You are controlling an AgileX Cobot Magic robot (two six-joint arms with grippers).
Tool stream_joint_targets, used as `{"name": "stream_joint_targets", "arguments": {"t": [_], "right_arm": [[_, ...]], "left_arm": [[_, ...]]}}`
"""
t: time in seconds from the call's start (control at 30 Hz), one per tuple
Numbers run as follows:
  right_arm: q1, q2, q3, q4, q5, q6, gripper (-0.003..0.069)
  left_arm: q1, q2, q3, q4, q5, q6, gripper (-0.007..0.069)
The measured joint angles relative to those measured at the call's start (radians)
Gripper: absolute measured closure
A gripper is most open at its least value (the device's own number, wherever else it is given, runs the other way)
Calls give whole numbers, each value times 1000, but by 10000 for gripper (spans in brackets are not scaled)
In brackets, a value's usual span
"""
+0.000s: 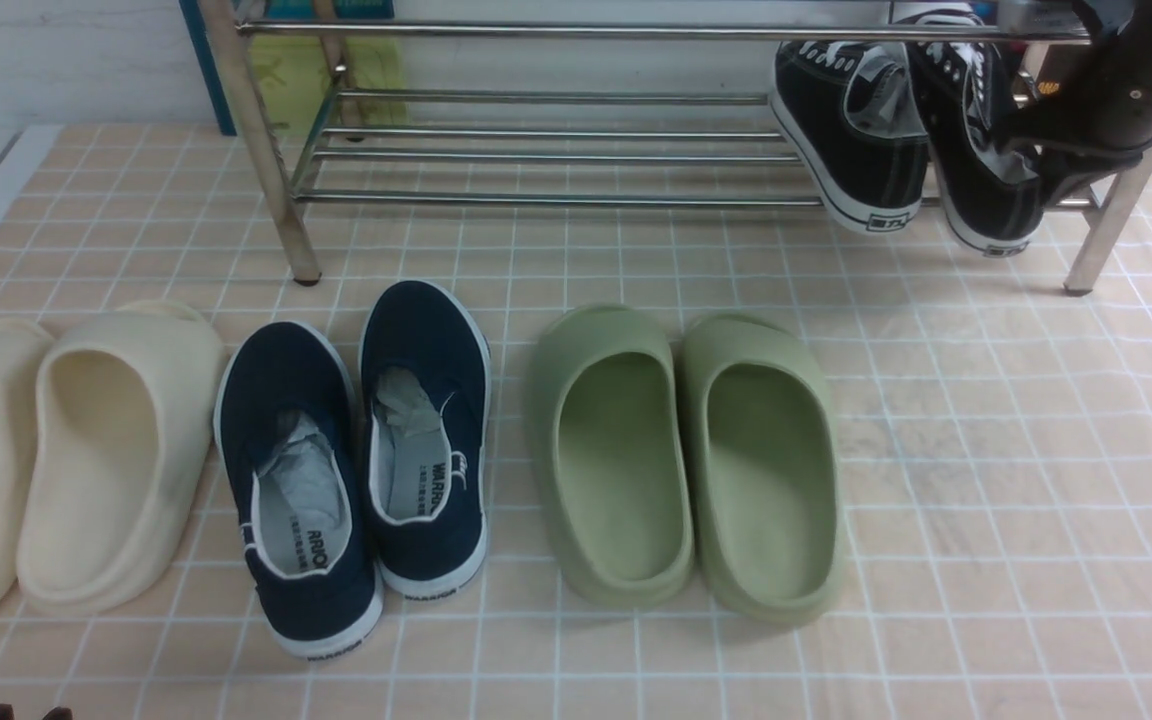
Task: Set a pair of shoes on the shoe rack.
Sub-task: Use the right arm to put a shoe into the shoe rack
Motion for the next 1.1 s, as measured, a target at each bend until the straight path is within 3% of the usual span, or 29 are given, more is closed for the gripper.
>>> {"name": "stream_joint_targets", "arguments": {"t": [0.2, 0.43, 0.63, 0.87, 0.93, 1.1], "right_arm": [[-4, -14, 0, 157, -24, -27, 669], [-4, -16, 0, 130, -28, -4, 641], [1, -43, 1, 57, -14, 77, 521], [6, -133, 6, 90, 20, 118, 343], [35, -142, 2, 132, 18, 74, 296], [136, -119, 2, 163, -65, -112, 278]], "left_arm": [[0, 0, 0, 0, 0, 0, 385], [0, 0, 0, 0, 0, 0, 385], [0, 0, 0, 0, 0, 0, 385], [0, 0, 0, 0, 0, 0, 385], [0, 0, 0, 0, 0, 0, 385], [0, 0, 0, 0, 0, 0, 385]]}}
